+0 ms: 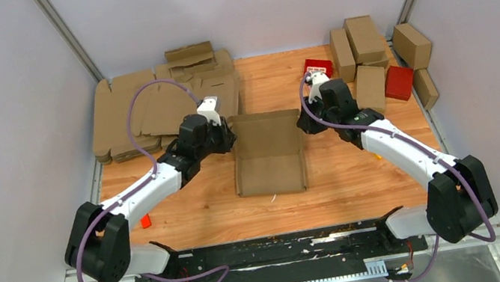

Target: Fold the paper box

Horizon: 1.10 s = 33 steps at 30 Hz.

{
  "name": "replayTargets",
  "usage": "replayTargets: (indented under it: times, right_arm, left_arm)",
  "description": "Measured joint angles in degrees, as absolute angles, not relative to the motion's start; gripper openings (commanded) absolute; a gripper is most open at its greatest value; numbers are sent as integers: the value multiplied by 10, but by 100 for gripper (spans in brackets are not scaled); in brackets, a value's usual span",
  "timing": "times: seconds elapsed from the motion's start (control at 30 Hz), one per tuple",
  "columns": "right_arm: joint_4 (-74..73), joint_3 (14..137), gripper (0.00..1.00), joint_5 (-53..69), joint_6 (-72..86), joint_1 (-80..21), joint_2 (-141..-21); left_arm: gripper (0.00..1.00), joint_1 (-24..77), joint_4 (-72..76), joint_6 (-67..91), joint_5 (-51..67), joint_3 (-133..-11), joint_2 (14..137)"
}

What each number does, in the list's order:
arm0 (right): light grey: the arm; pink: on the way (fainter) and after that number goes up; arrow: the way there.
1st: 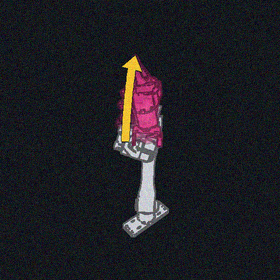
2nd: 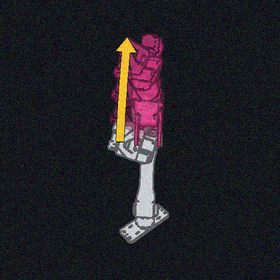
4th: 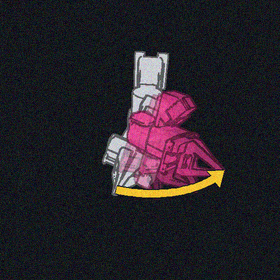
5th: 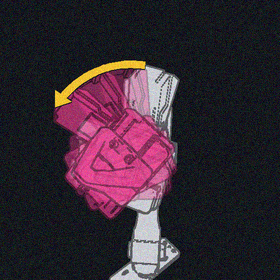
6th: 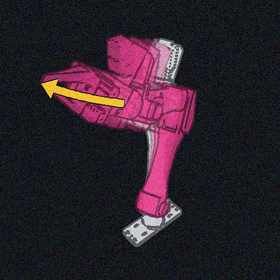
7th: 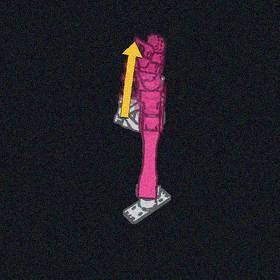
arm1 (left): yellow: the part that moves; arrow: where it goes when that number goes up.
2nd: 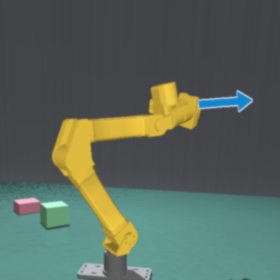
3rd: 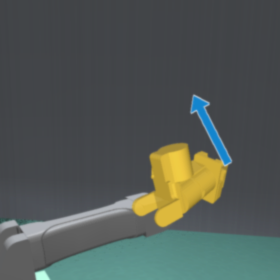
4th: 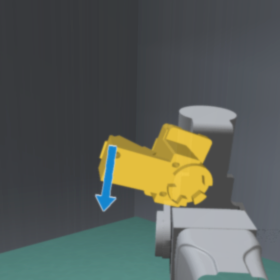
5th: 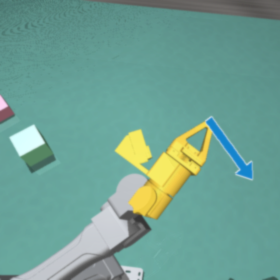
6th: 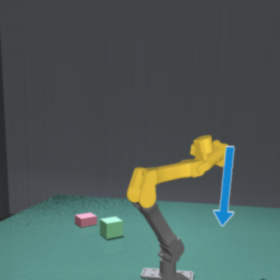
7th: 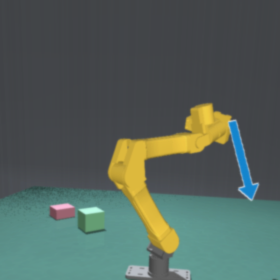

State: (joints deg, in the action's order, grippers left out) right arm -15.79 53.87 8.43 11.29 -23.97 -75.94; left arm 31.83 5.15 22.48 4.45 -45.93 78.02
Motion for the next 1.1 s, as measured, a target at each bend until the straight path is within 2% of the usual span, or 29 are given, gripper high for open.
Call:
replayTargets:
  times: [0.1, 0.27, 0.43, 0.63, 0.73, 1.1]
  right_arm:
    - [-157, 538, 11, 80, 112, -241, -759]
    - [-157, 539, 9, 80, 108, -243, -759]
    - [-157, 538, 4, 80, 103, -243, -759]
    - [-157, 539, 2, 80, 103, -244, -759]
    - [-157, 539, 0, 75, 103, -247, -759]
    - [-147, 539, 0, 45, 105, -250, -759]
  left_arm:
    - [38, 319, 42, 224, 24, -459, 780]
    - [39, 320, 18, 222, -5, -465, 780]
    - [22, 321, 9, 220, -19, -487, 787]
    - [14, 322, 11, 220, -16, -488, 792]
    - [0, 322, 11, 219, -16, -488, 796]
    - [0, 336, 25, 216, -24, -484, 793]
